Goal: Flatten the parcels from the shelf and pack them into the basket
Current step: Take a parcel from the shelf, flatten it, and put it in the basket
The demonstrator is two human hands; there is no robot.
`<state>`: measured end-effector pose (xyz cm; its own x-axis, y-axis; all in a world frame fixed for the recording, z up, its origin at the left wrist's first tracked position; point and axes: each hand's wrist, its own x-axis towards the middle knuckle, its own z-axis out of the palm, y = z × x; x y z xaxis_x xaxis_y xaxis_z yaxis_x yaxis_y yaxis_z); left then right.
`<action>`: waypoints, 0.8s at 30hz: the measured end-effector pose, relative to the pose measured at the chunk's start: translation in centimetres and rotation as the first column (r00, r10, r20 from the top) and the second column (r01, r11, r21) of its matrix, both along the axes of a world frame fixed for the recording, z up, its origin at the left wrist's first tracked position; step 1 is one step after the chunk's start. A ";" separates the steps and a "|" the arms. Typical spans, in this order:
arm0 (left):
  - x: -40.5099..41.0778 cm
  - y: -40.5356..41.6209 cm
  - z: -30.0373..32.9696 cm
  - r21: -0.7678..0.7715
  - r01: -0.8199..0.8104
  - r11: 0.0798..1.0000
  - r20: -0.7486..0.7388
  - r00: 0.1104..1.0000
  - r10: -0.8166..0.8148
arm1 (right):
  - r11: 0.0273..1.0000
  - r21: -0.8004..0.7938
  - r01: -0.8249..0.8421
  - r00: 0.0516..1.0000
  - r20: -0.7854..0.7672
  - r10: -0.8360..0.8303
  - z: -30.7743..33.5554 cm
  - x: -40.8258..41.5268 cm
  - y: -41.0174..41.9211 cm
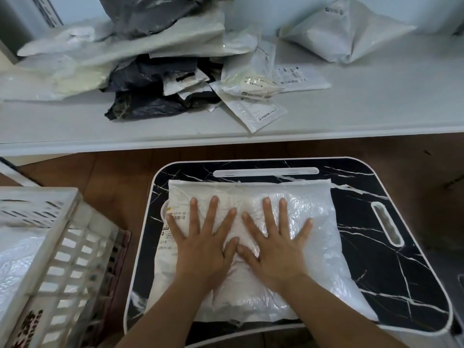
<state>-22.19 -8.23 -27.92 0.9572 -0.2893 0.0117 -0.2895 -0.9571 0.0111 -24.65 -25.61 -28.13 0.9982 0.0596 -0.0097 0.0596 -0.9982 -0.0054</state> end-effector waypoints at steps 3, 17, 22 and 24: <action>0.1 -0.1 -0.2 -0.008 -0.001 1.000 -0.010 1.000 0.001 | 1.000 -0.013 0.000 1.000 -0.012 0.000 -0.2 0.2 0.1; 0.1 -0.3 -0.7 -0.059 0.009 0.998 -0.074 0.997 -0.013 | 1.000 -0.008 0.004 0.993 -0.121 -0.005 0.2 0.0 0.1; 0.1 -0.2 -0.9 -0.056 0.013 0.998 -0.089 0.996 -0.018 | 1.000 0.004 0.006 0.984 -0.180 -0.005 0.1 0.0 0.1; 0.1 -0.2 -1.0 -0.055 0.013 0.998 -0.098 0.995 -0.018 | 1.000 0.021 0.013 0.979 -0.203 -0.009 0.2 0.0 0.1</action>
